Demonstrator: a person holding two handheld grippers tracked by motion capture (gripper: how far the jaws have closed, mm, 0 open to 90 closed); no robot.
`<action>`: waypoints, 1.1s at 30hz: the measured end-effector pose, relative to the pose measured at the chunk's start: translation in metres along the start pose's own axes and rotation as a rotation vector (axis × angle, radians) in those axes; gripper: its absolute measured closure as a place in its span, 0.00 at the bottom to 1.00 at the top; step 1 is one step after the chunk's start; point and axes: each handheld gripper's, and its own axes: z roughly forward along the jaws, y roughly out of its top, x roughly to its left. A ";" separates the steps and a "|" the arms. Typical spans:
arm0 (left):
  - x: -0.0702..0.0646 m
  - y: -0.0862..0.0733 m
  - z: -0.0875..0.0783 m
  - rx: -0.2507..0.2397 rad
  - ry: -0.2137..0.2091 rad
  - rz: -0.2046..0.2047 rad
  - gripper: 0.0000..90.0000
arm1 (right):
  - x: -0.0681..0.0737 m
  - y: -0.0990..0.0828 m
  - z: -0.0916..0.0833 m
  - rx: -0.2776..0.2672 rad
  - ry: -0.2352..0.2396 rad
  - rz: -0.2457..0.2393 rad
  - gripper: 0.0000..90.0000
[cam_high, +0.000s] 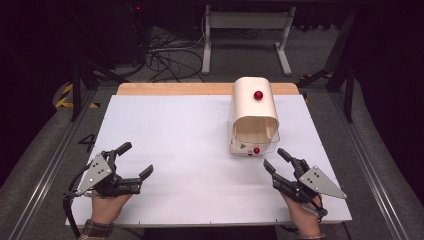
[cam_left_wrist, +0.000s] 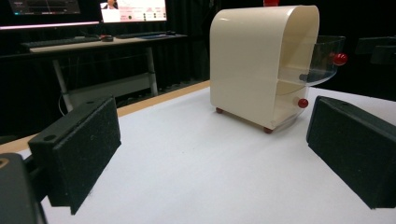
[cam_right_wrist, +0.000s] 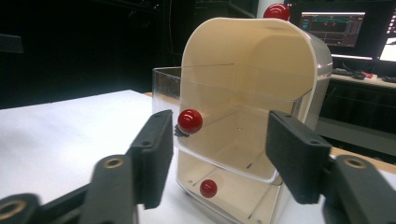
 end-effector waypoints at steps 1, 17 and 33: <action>0.000 0.000 0.000 -0.002 -0.001 0.000 0.04 | 0.000 0.000 0.000 0.002 0.001 -0.001 0.53; -0.002 0.001 0.001 0.000 -0.006 0.006 0.04 | 0.004 0.000 0.001 0.012 0.000 -0.019 0.81; -0.001 0.000 0.001 -0.001 -0.005 0.001 0.04 | 0.007 0.001 0.004 0.045 -0.055 -0.011 1.00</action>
